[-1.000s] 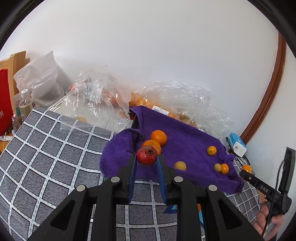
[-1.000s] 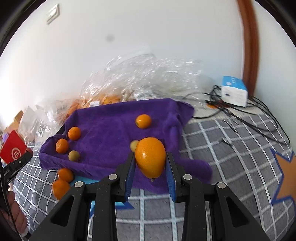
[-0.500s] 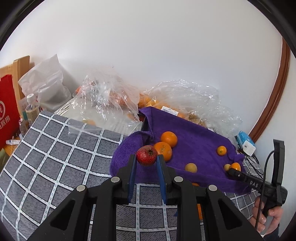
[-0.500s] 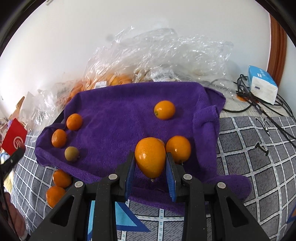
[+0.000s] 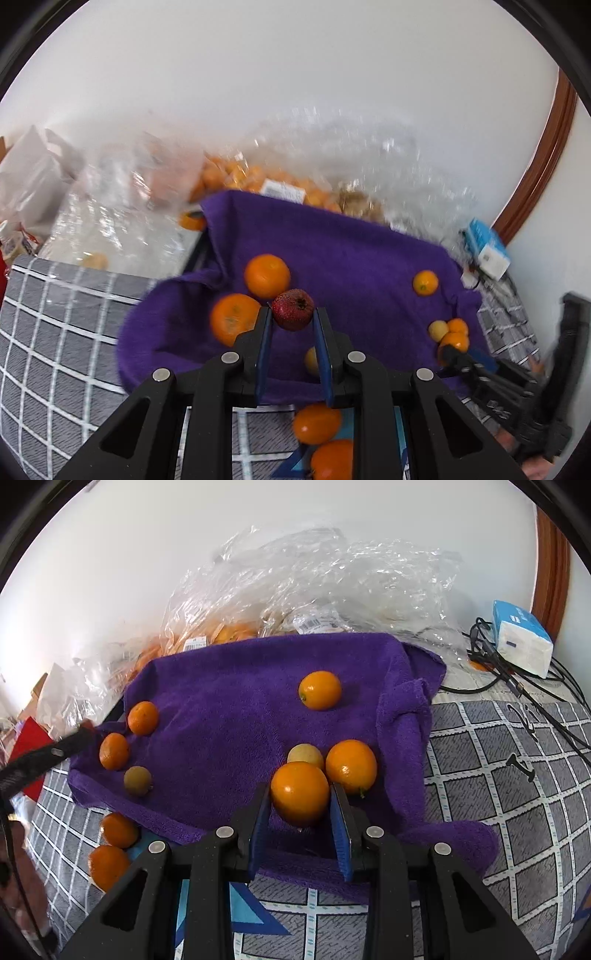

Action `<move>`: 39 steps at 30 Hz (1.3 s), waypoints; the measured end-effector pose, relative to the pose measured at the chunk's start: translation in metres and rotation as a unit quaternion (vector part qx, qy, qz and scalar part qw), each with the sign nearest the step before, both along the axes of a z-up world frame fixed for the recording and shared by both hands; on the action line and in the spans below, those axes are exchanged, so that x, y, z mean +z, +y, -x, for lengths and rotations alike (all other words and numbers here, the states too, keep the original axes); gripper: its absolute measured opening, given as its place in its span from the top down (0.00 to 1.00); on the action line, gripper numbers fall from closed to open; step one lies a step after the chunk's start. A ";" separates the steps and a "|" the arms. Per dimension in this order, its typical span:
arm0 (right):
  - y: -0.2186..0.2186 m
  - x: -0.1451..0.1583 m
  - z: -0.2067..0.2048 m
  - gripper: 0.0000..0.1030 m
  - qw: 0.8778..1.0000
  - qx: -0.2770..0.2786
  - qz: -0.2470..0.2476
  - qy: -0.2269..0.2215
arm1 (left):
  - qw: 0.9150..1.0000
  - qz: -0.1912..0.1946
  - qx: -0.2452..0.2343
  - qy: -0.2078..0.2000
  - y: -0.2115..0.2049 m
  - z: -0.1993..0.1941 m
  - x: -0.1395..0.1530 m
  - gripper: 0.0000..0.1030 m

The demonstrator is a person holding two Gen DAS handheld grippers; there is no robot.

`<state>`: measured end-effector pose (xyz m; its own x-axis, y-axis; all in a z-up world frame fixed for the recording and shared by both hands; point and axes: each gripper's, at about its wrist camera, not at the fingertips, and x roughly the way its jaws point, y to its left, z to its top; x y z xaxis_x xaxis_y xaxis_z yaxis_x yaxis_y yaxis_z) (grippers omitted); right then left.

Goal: Organize fruits
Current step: 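Open both tools to release the oval orange and red fruit on the towel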

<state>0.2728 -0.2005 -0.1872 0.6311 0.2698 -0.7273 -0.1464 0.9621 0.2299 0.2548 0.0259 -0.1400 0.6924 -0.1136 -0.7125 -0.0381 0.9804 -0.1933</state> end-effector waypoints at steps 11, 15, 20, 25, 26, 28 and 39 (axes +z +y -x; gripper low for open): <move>-0.003 0.015 0.010 0.54 0.999 -0.011 0.011 -0.031 | 0.999 0.012 0.026 0.038 -0.001 -0.011 -0.029 0.79; 0.000 0.014 0.012 0.54 0.999 -0.011 0.026 -0.039 | 0.999 0.019 0.021 0.043 0.001 -0.010 -0.029 0.78; 0.006 0.014 0.018 0.54 0.996 -0.015 0.061 -0.062 | 0.999 0.023 0.016 0.046 0.008 -0.004 -0.019 0.67; 0.003 0.017 0.026 0.54 0.994 -0.021 0.067 -0.085 | 1.000 0.018 0.016 0.020 0.019 0.020 -0.009 0.59; 0.002 0.019 0.028 0.54 0.993 -0.026 0.066 -0.091 | 1.000 0.015 0.014 0.012 0.021 0.026 -0.008 0.59; 0.000 0.021 0.029 0.54 0.992 -0.035 0.067 -0.099 | 1.000 0.002 0.018 0.009 0.026 0.037 -0.009 0.59; -0.005 0.026 0.054 0.54 0.996 -0.034 0.044 -0.072 | 0.999 -0.052 0.002 0.001 0.041 0.079 -0.018 0.59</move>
